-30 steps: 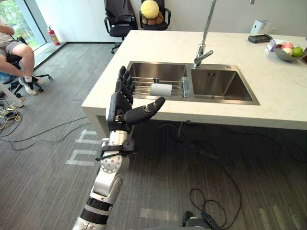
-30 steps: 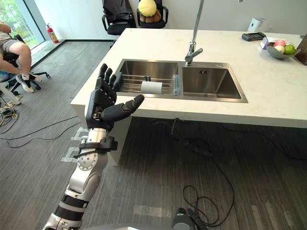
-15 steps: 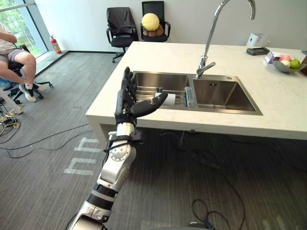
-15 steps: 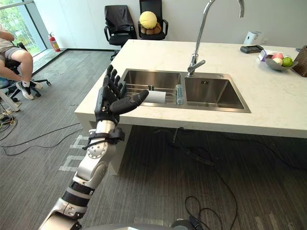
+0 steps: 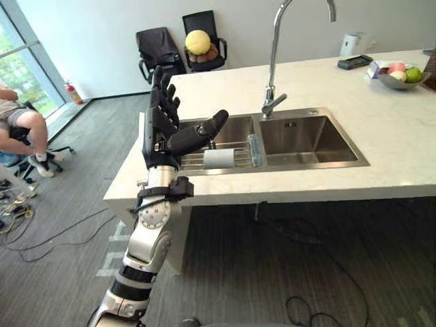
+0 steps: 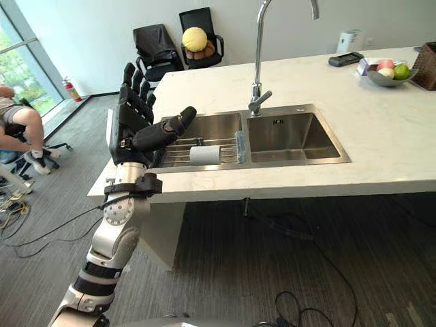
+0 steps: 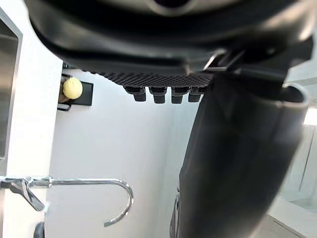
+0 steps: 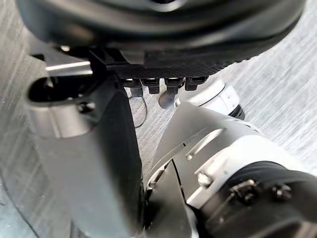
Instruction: Walk over to the sink, pick up the cup, carry it to the dishwasher, place the cup inside the dishwasher, then close the dishwasher door
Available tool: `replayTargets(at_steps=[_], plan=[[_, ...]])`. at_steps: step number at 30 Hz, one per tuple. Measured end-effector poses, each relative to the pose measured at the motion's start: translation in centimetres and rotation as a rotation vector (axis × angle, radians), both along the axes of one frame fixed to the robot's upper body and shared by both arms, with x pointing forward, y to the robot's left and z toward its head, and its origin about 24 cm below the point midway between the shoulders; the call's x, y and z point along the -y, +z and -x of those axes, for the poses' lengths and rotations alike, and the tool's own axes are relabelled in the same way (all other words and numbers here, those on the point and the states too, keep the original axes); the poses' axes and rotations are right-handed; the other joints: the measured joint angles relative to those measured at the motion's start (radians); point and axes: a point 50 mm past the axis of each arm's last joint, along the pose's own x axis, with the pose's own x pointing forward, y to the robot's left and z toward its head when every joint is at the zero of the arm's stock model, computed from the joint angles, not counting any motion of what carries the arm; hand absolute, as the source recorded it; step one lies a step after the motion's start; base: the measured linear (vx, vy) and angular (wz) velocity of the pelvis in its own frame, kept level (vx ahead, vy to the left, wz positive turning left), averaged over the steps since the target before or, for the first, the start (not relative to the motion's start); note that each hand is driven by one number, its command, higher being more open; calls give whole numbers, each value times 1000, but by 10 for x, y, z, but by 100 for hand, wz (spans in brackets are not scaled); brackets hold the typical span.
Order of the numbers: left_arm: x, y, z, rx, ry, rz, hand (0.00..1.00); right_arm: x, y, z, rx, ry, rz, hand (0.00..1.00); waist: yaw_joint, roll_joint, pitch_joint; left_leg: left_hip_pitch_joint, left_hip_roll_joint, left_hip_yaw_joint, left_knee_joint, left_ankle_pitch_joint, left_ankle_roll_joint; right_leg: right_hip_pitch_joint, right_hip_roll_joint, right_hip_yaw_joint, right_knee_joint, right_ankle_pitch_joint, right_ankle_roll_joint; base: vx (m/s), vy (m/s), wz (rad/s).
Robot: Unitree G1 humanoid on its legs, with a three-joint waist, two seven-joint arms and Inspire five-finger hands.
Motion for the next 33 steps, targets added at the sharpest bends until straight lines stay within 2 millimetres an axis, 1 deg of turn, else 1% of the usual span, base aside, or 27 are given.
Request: replayTargets(at_steps=[1,2,3,4,6,9,10,11,12,13,14,15,16,17,18,19,20,21,22,23,24,25,26,28,31,32,33], plan=[[-6,-3,1,-9,21,-7,100,-3,-1,-5,10,35,-7,100,-1,-5,-9,9,-11,26,2,28,18,6,-15,17,-26,10,15,257,246,-105],[-10,-3,1,-9,33,-9,100,-8,-1,-8,20,46,-17,100,-5,-19,-12,10,-18,35,2,34,26,3,-29,25,-27,17,26,218,206,-76],[-14,-2,0,-9,55,-5,100,-17,-3,-14,40,39,-38,100,-16,-45,-12,11,-37,56,0,40,39,-17,-57,39,-15,21,35,251,208,-36],[-16,-3,0,-16,72,1,100,-21,-4,-16,45,22,-47,100,-29,-58,-11,15,-54,69,-3,32,56,-30,-76,37,2,19,37,202,137,-28],[-16,-3,0,-21,75,1,100,-20,-4,-16,42,14,-39,100,-29,-65,-14,25,-76,90,-2,11,68,-39,-97,17,20,19,40,221,93,-19],[-8,-5,0,-38,27,7,100,-14,-2,-19,27,40,-1,100,-30,-50,-23,55,-93,98,-3,-1,73,-54,-125,-21,105,21,42,220,59,-1],[-3,-7,0,-46,-1,10,100,-12,-1,-20,26,39,11,100,-29,-45,-26,68,-99,97,-10,-3,76,-76,-138,-35,175,19,44,239,99,25],[4,-9,-1,-55,-35,5,100,-11,-1,-24,36,34,25,100,-29,-44,-24,98,-111,96,-25,-6,81,-115,-170,-41,314,13,52,187,111,29],[6,-11,-1,-61,-49,0,100,-10,0,-25,44,32,35,100,-29,-47,-23,117,-120,93,-33,-11,89,-137,-189,-37,394,13,53,175,122,41],[8,-12,-1,-66,-65,-10,100,-11,0,-31,66,28,49,100,-30,-70,-14,158,-145,81,-39,-28,98,-177,-235,-12,548,18,56,163,92,48],[9,-13,-1,-72,-64,-8,100,-16,0,-34,74,21,50,100,-28,-91,-11,190,-166,64,-42,-49,99,-202,-269,20,660,52,55,168,69,48],[9,-14,-1,-75,-62,-6,100,-17,-1,-35,76,15,54,100,-28,-96,-6,209,-174,52,-48,-56,101,-214,-282,33,705,86,52,167,32,47],[9,-16,-1,-86,-52,3,100,-14,0,-35,77,0,72,100,-28,-88,0,246,-174,34,-72,-64,107,-241,-299,46,791,170,29,163,22,34],[5,-17,-1,-83,-23,21,100,-13,1,-38,87,-18,72,100,-28,-77,6,268,-166,26,-83,-82,115,-285,-292,50,875,72,26,149,14,26],[2,-18,-2,-81,-2,27,100,-14,1,-40,92,-24,68,100,-28,-74,8,276,-158,22,-84,-89,110,-306,-281,44,900,6,16,132,-16,16],[-4,-20,-4,-82,39,39,100,-17,0,-42,102,-39,59,100,-31,-71,10,292,-145,10,-93,-96,101,-343,-245,24,884,-88,2,163,-117,31],[-7,-23,-7,-82,76,18,100,-21,0,-42,108,-64,48,100,-37,-67,13,297,-128,-14,-93,-103,89,-368,-199,22,792,-122,5,180,-157,45],[-8,-24,-9,-86,95,-5,100,-22,-1,-42,111,-80,42,100,-40,-64,15,300,-119,-26,-93,-104,81,-378,-176,30,735,-126,9,173,-180,67],[-12,-29,-14,-98,150,-86,100,-26,-1,-42,111,-101,30,100,-47,-65,16,305,-107,-51,-87,-101,45,-376,-131,55,593,-112,22,161,-200,64],[-15,-30,-16,-100,177,-132,100,-28,-2,-40,107,-108,24,100,-52,-76,17,308,-109,-67,-81,-106,32,-364,-115,61,514,-68,27,236,-301,85],[-21,-29,-22,-96,208,-185,100,-33,-4,-31,81,-132,8,100,-54,-113,19,325,-127,-105,-80,-116,8,-330,-117,49,413,-14,11,302,-366,63],[-22,-32,-23,-116,221,-173,100,-24,-3,-26,71,-178,25,100,-46,-63,29,318,-86,-112,-79,-113,-5,-312,-80,27,388,-19,9,310,-335,55],[-20,-28,-25,-102,207,-178,100,-16,-2,-20,59,-208,43,100,-39,-27,32,308,-63,-113,-94,-105,-6,-309,-56,5,366,-23,2,234,-225,20],[-16,-23,-28,-82,172,-192,100,-12,-3,-15,39,-221,48,100,-33,-20,38,321,-53,-110,-124,-85,-6,-309,-43,-1,367,-32,-12,149,-124,3],[-1,-21,-29,-67,74,-235,100,-15,-4,-6,13,-236,41,100,-35,-36,49,339,-52,-104,-130,-77,-8,-284,-39,-6,349,-35,-16,79,-41,-2],[9,-22,-26,-61,16,-258,100,-20,-6,-3,4,-243,29,100,-37,-47,56,338,-54,-104,-132,-79,-11,-275,-40,-13,332,-29,-8,2,39,9],[18,-23,-22,-53,-30,-272,100,-23,-6,0,-2,-247,22,100,-37,-50,57,334,-53,-104,-138,-84,-12,-272,-38,-20,316,-21,-4,-12,56,15]])
